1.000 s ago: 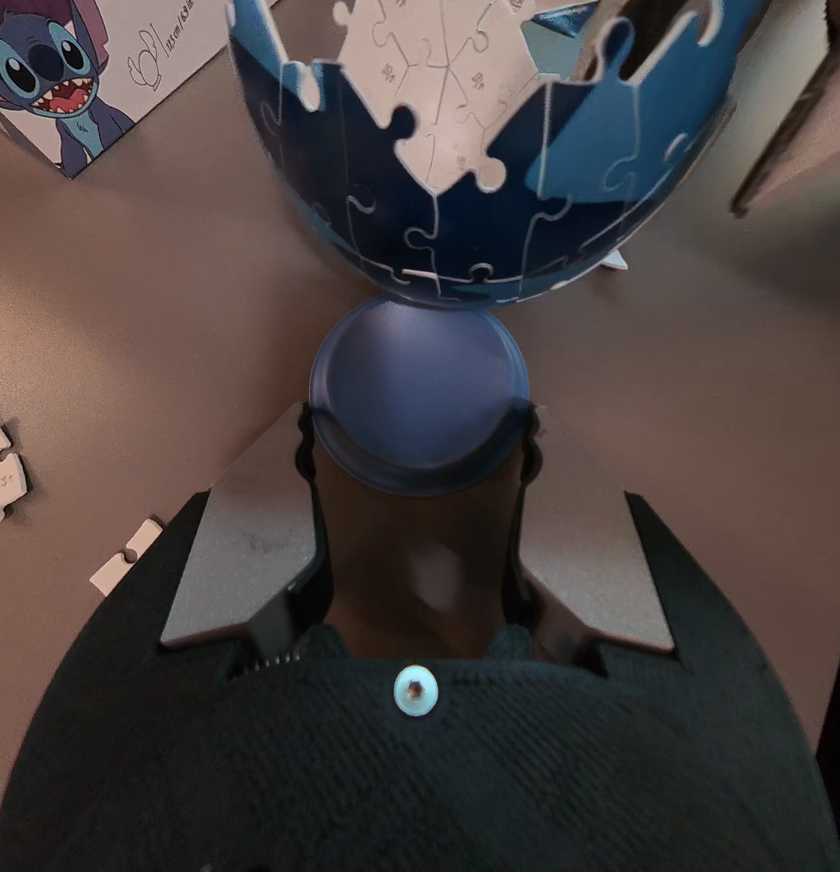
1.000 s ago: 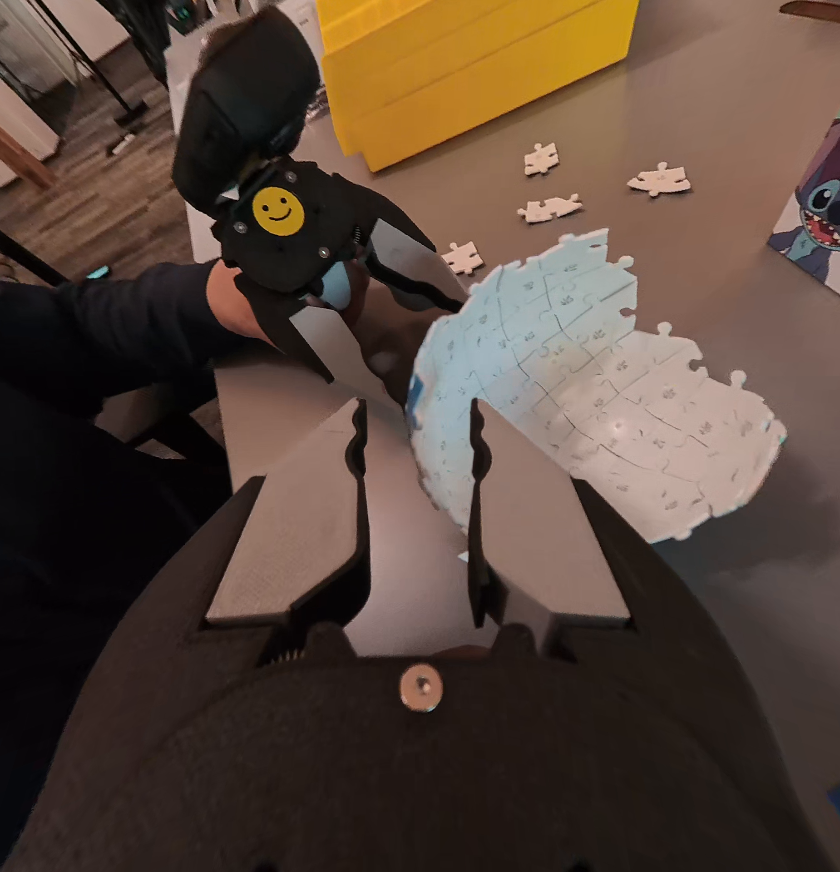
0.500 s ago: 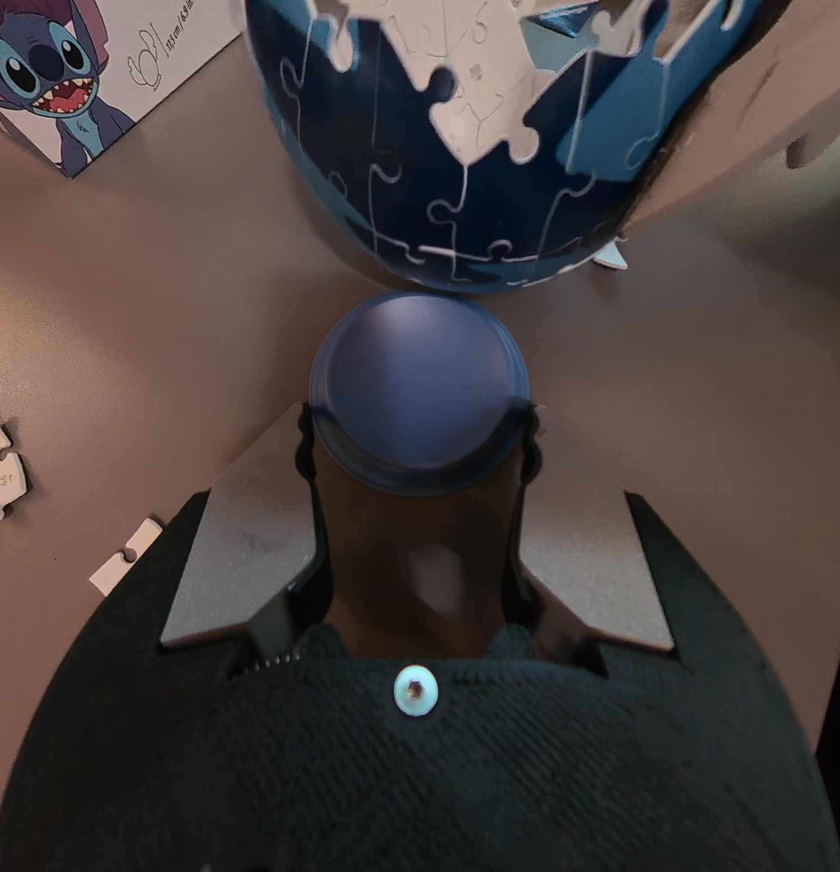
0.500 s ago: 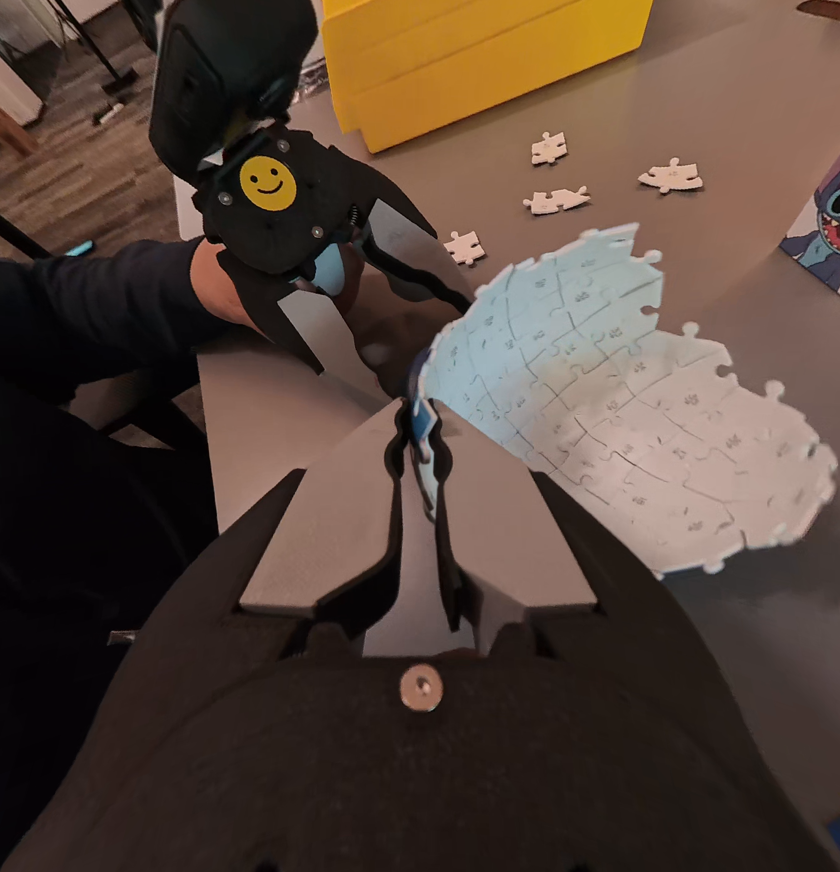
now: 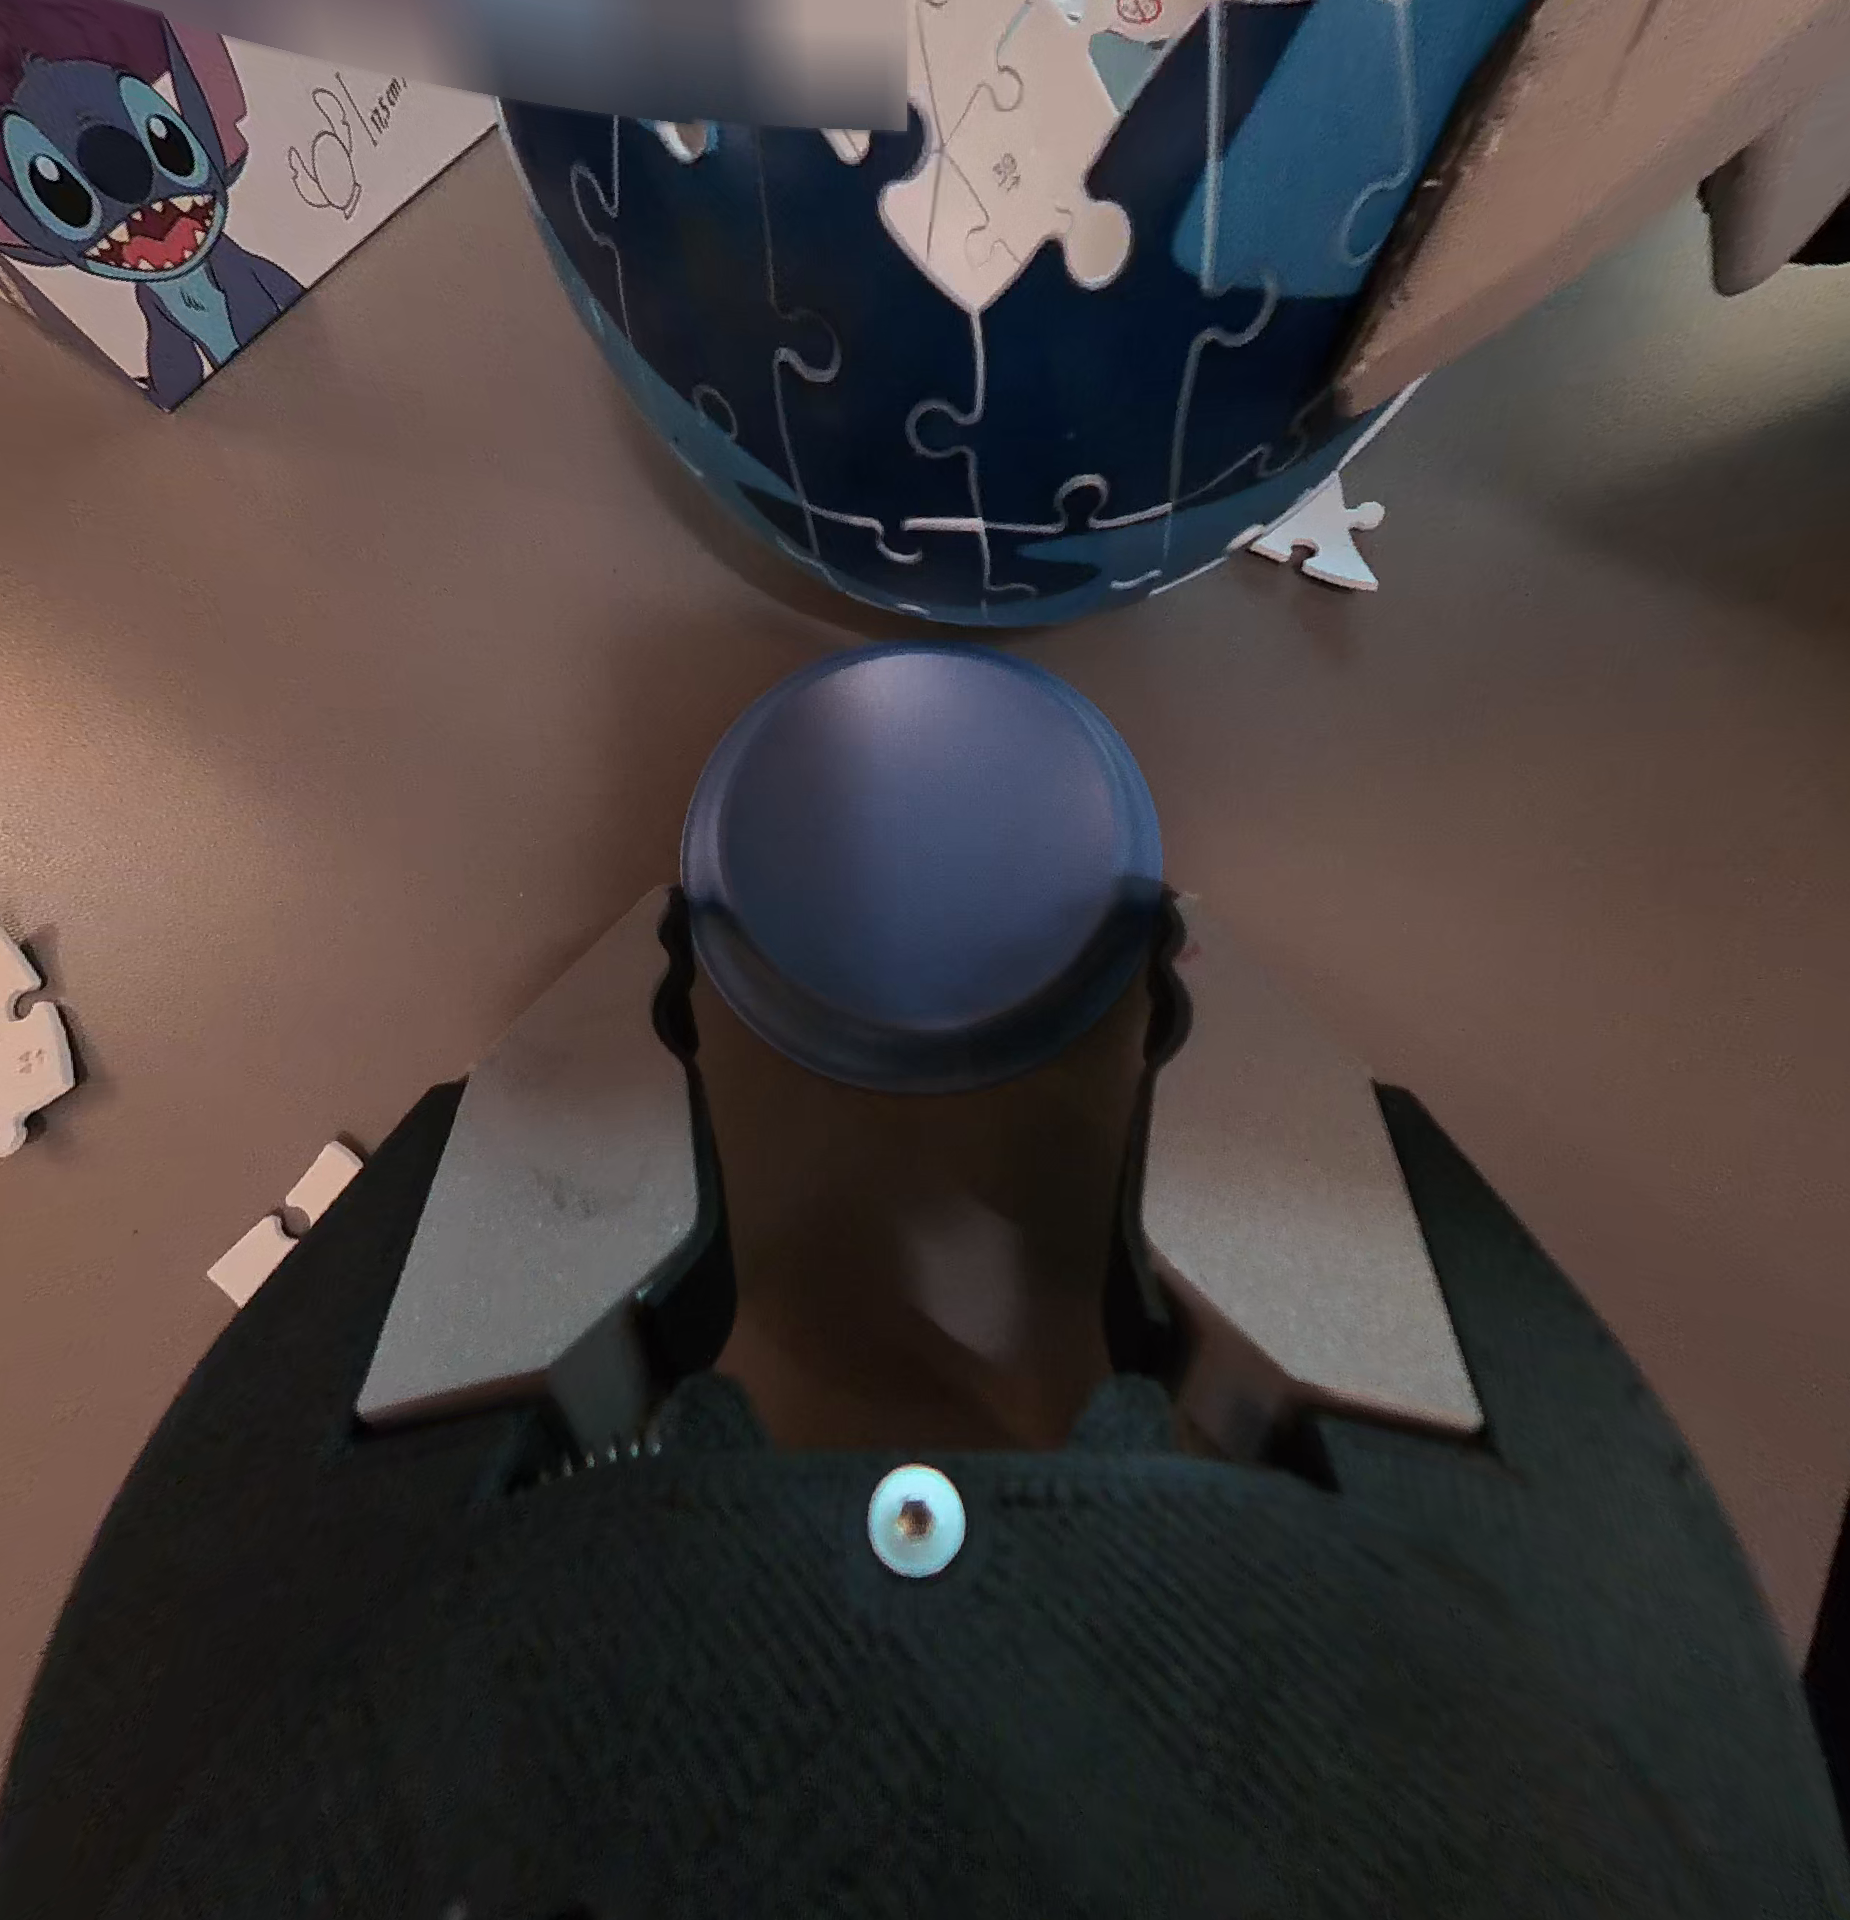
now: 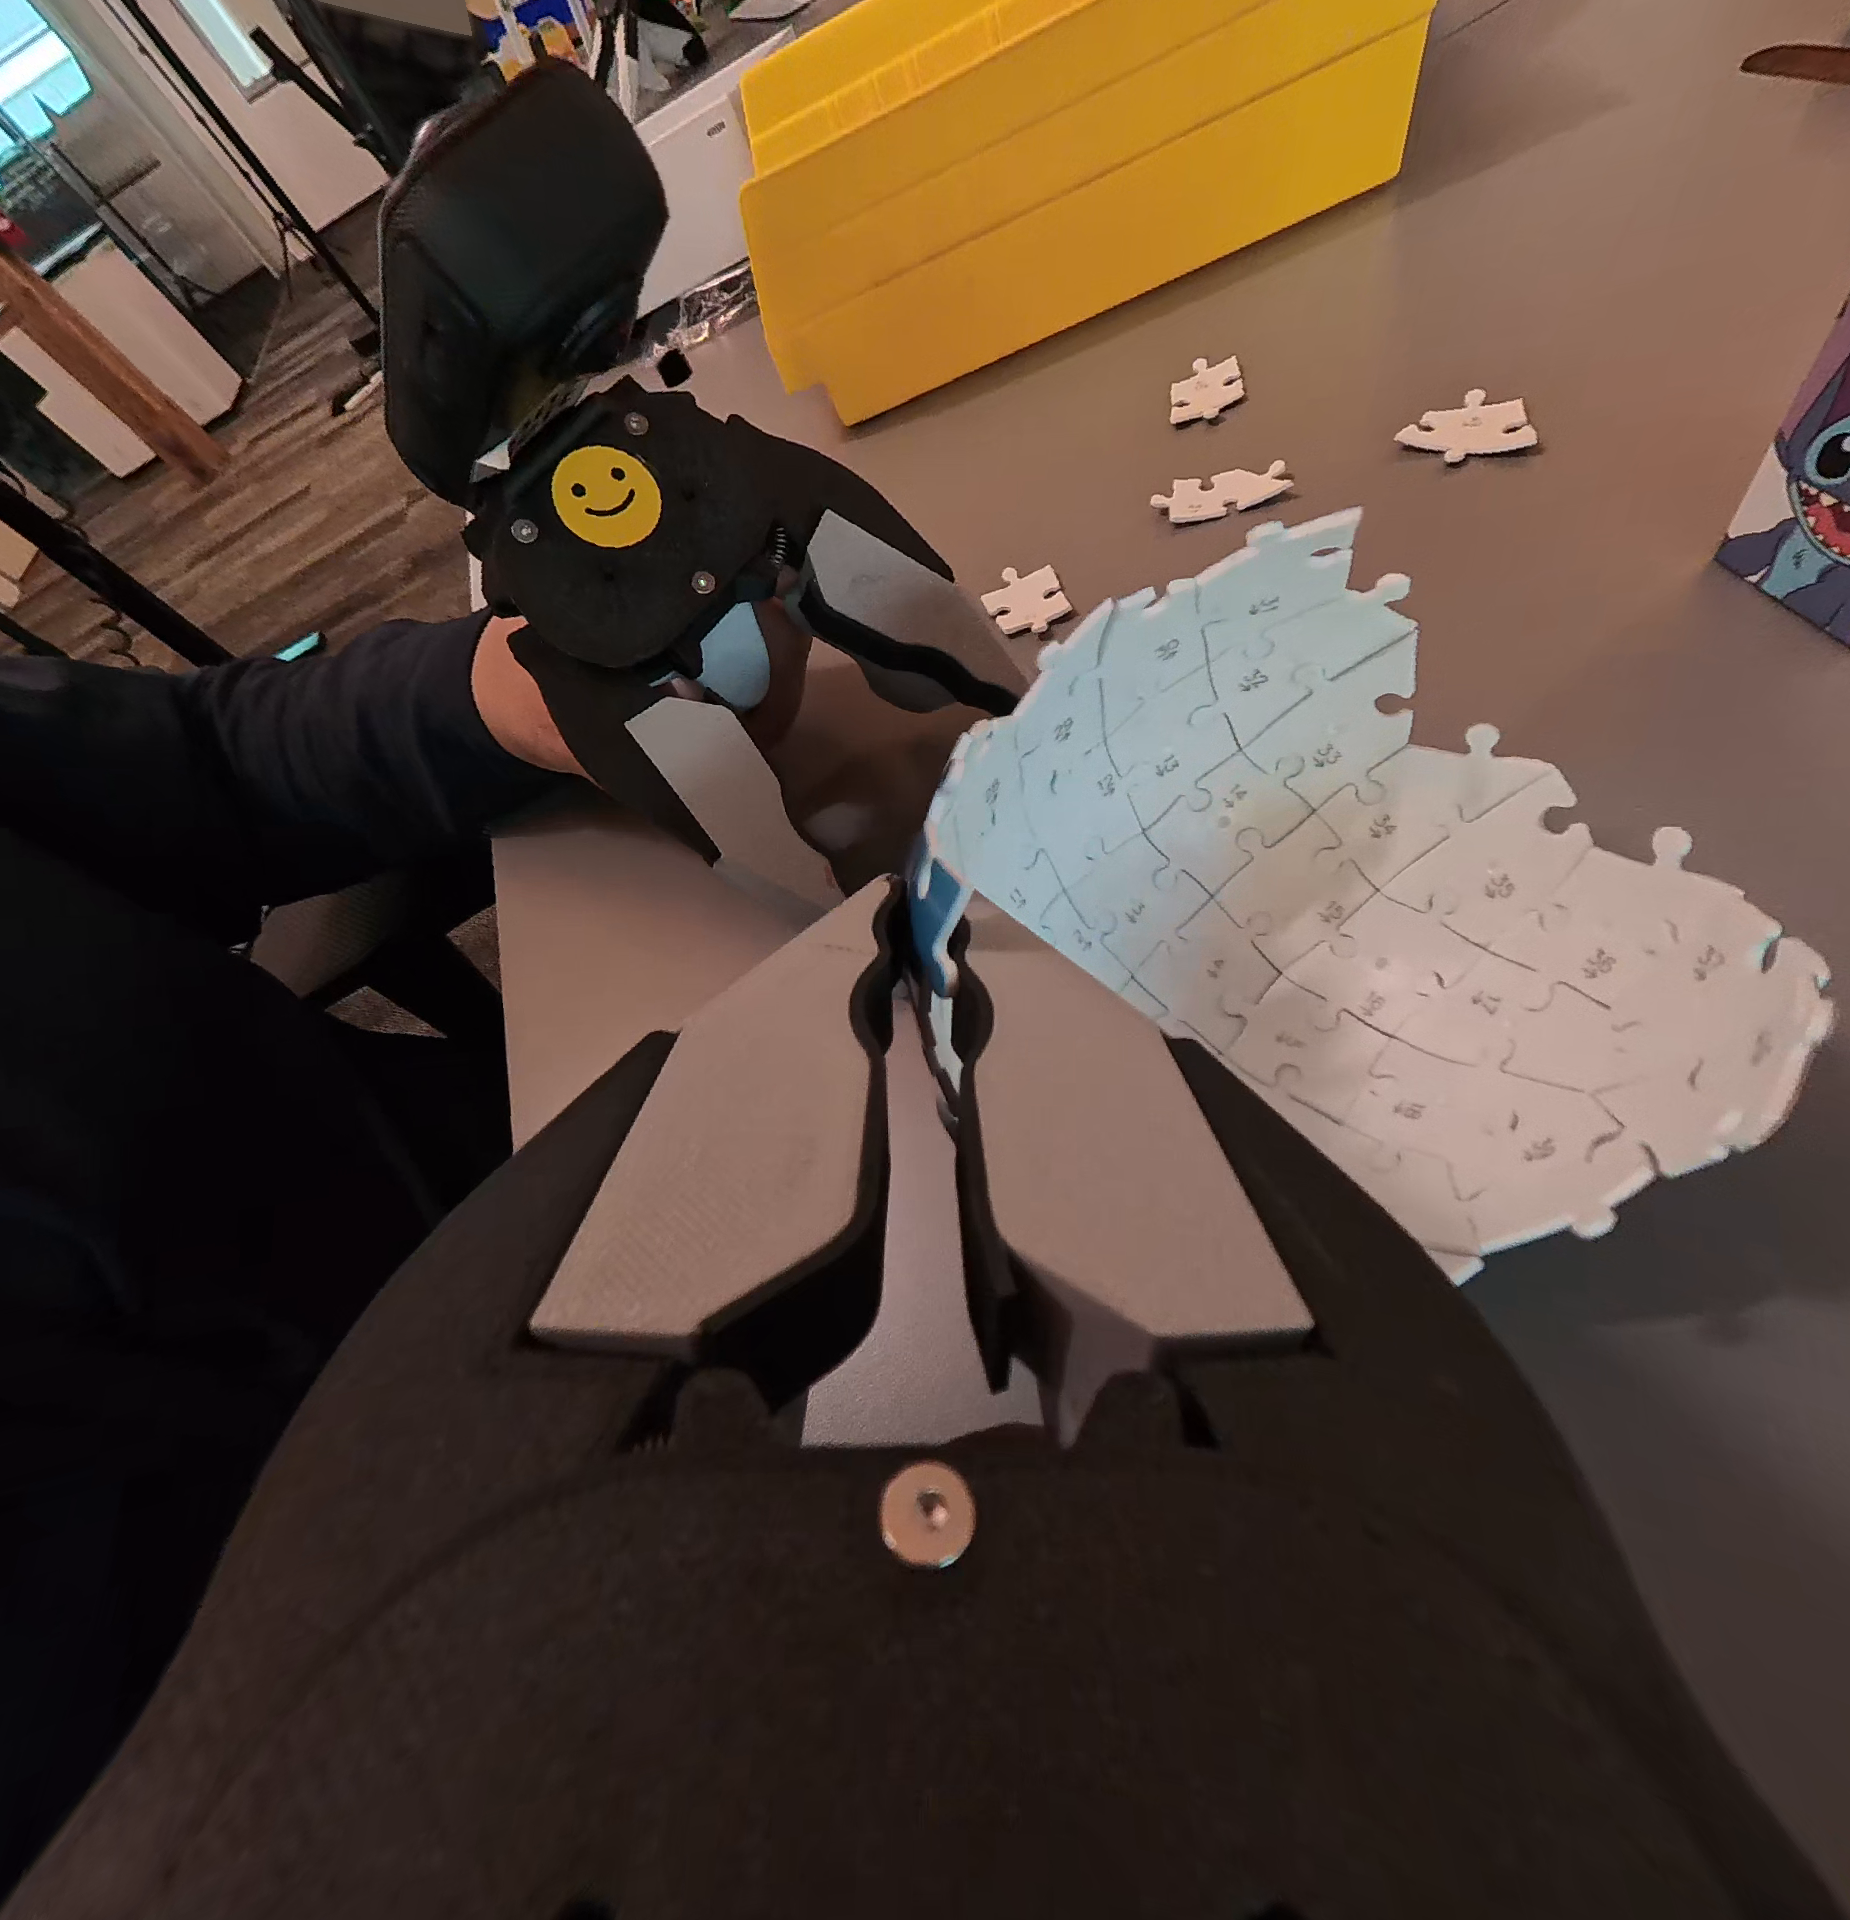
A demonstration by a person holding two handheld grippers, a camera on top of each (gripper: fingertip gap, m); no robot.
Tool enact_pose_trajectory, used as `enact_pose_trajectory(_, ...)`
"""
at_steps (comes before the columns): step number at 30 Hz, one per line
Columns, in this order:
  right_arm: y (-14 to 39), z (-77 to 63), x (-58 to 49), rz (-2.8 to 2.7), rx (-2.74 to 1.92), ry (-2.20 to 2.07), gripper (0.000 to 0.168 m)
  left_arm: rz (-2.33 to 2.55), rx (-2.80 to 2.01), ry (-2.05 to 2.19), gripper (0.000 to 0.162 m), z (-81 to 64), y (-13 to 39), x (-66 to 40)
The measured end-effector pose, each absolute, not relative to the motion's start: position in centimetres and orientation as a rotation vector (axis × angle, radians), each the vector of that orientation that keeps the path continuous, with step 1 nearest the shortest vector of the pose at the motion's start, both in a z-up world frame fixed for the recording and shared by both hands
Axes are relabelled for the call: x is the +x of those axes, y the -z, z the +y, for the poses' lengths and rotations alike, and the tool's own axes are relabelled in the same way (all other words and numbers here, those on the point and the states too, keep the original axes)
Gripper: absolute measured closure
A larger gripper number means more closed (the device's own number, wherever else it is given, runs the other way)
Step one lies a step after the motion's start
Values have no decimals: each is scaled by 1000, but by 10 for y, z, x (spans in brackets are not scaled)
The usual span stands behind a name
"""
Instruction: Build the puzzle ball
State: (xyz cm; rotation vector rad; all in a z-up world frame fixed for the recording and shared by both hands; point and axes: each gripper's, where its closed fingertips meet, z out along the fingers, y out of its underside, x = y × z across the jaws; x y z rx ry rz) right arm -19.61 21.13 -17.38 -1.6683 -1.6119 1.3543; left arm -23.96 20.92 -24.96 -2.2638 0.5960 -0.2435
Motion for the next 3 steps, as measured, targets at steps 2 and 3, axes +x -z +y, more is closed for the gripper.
enact_pose_trajectory(2, 174, 211, -196, -1616, -1665, -1349, 166, 596, -2263, 242, 75, 209, 249, -240)
enact_pose_trajectory(3, 175, 210, -196, -1621, -1664, -1343, 166, 596, -2263, 242, 75, 209, 249, -240)
